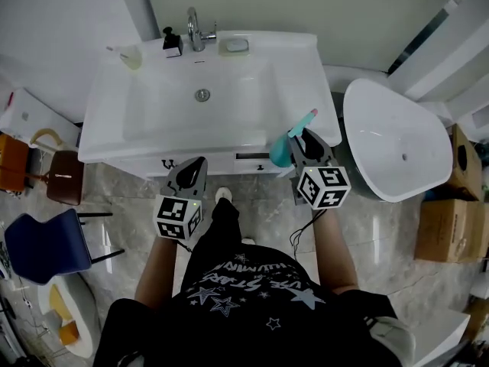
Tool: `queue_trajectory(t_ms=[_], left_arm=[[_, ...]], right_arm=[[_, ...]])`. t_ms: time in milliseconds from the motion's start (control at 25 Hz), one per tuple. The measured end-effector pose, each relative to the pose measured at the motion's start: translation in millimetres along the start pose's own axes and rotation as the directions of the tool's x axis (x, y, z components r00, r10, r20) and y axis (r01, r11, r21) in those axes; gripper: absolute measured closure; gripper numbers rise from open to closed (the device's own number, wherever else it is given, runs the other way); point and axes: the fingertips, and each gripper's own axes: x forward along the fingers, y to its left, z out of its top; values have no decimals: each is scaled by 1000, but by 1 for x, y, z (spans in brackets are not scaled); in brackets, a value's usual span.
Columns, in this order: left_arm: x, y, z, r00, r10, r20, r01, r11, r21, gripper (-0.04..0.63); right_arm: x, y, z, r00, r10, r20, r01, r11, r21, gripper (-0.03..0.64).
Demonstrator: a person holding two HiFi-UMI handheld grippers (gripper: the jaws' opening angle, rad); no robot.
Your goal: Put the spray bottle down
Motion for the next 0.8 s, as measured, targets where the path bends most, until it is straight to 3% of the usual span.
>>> queue_trajectory(t_ms=[360, 800], left_arm=[[108, 86, 53, 999, -43, 21, 43, 999, 2, 580], [172, 146, 71, 995, -101, 27, 101, 995, -10, 580]], right_arm=[[123, -40, 43, 998, -67, 6, 67, 998, -7, 474], [211, -63, 66, 988, -155, 7, 155, 988, -14, 474]])
